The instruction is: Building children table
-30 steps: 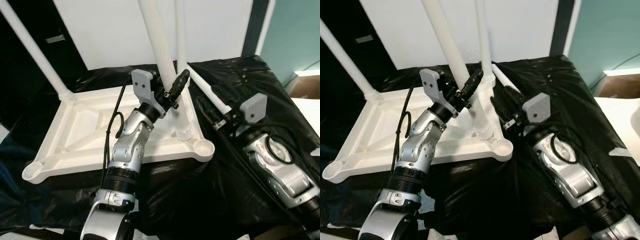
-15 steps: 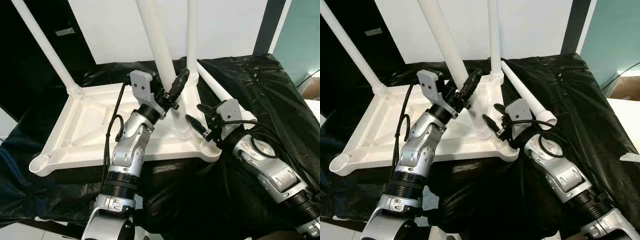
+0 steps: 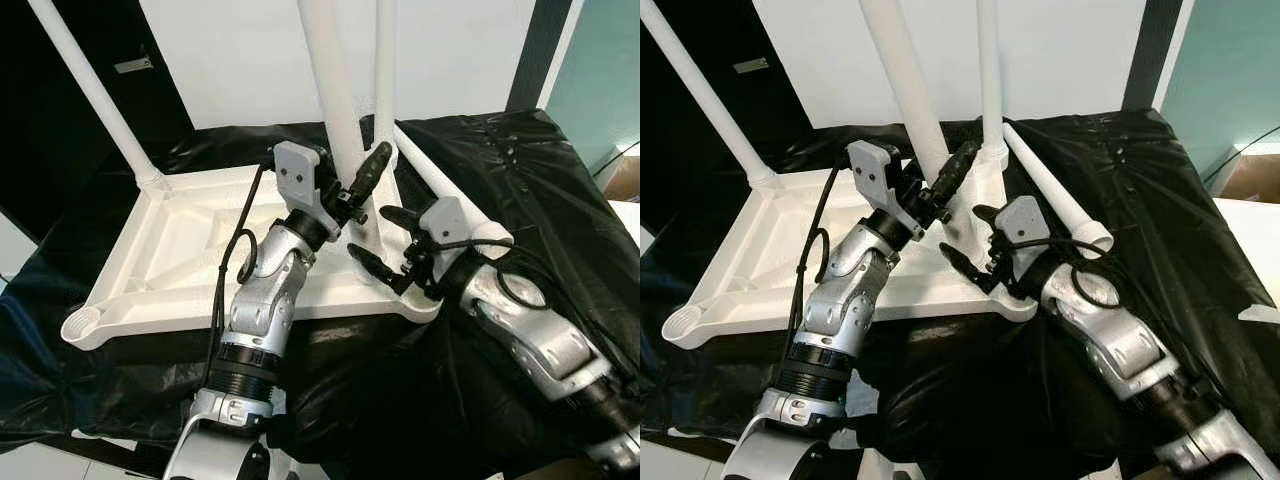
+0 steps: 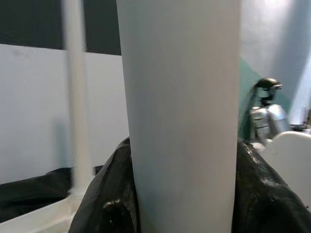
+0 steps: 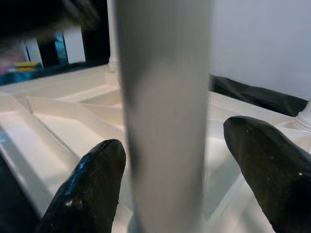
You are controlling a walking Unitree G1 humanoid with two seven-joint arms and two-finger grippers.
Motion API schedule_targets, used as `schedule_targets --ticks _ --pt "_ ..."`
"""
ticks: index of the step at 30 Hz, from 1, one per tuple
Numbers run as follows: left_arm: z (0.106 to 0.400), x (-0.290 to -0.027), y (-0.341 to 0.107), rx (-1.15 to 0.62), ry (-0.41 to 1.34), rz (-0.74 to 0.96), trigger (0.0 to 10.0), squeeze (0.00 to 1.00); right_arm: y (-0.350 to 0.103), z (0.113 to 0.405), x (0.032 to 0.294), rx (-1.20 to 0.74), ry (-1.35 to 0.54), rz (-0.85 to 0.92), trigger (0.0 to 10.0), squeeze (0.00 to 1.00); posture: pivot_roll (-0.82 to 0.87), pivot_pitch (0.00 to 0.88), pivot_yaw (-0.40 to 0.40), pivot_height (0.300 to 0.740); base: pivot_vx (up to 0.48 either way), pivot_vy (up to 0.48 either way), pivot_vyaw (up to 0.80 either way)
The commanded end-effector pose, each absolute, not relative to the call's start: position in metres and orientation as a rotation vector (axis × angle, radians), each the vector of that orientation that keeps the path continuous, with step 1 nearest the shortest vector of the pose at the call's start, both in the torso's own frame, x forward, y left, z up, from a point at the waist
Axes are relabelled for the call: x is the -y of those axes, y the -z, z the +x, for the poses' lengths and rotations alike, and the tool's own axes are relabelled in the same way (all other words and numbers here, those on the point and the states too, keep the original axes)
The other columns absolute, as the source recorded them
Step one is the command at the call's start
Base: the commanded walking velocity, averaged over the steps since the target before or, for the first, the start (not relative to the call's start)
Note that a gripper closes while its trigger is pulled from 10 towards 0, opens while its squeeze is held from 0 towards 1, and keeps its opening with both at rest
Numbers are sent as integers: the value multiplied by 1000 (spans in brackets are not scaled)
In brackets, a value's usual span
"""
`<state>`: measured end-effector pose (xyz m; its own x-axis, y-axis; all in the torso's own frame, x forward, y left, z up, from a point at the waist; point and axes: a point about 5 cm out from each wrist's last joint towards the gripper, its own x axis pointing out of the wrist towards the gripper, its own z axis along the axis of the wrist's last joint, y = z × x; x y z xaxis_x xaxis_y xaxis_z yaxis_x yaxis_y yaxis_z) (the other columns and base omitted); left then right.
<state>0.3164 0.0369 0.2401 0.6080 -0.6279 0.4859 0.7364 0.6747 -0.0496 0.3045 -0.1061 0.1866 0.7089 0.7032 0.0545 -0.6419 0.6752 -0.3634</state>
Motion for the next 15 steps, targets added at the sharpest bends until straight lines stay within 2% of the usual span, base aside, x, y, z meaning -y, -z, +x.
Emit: schedule_targets --ticks 1,5,6,7,9,10,11,12,13,15 --pt "311 -35 -243 469 850 -285 0 0 -177 311 100 176 -780 -365 10000 0 -75 0 102 740 0 0 0" --pt "308 -34 -244 472 856 -304 0 0 -173 317 94 161 -784 -371 10000 0 -64 0 101 740 0 0 0" --pt "308 -34 -244 472 858 -305 0 0 -172 319 91 162 -798 -368 5608 0 -64 0 101 740 0 0 0" --pt "307 -34 -243 469 858 -302 0 0 -173 319 87 165 -814 -358 0 0 -57 0 100 740 0 0 0" --pt "306 -34 -242 466 860 -299 0 0 -174 318 84 174 -832 -346 0 0 -50 0 96 740 0 0 0" --pt "307 -35 -241 458 854 -290 4627 0 -177 317 82 183 -843 -331 0 0 -46 0 95 740 0 0 0" --pt "307 -35 -241 458 854 -290 4627 0 -177 317 82 183 -843 -331 0 0 -46 0 95 740 0 0 0" --pt "308 -37 -240 453 841 -280 9451 0 -178 315 82 190 -849 -321 0 0 -46 0 95 740 0 0 0" --pt "308 -38 -239 449 832 -276 10000 0 -179 315 82 198 -853 -311 0 0 -46 0 95 740 0 0 0" --pt "308 -38 -239 449 832 -276 10000 0 -179 315 82 198 -853 -311 0 0 -46 0 95 740 0 0 0"
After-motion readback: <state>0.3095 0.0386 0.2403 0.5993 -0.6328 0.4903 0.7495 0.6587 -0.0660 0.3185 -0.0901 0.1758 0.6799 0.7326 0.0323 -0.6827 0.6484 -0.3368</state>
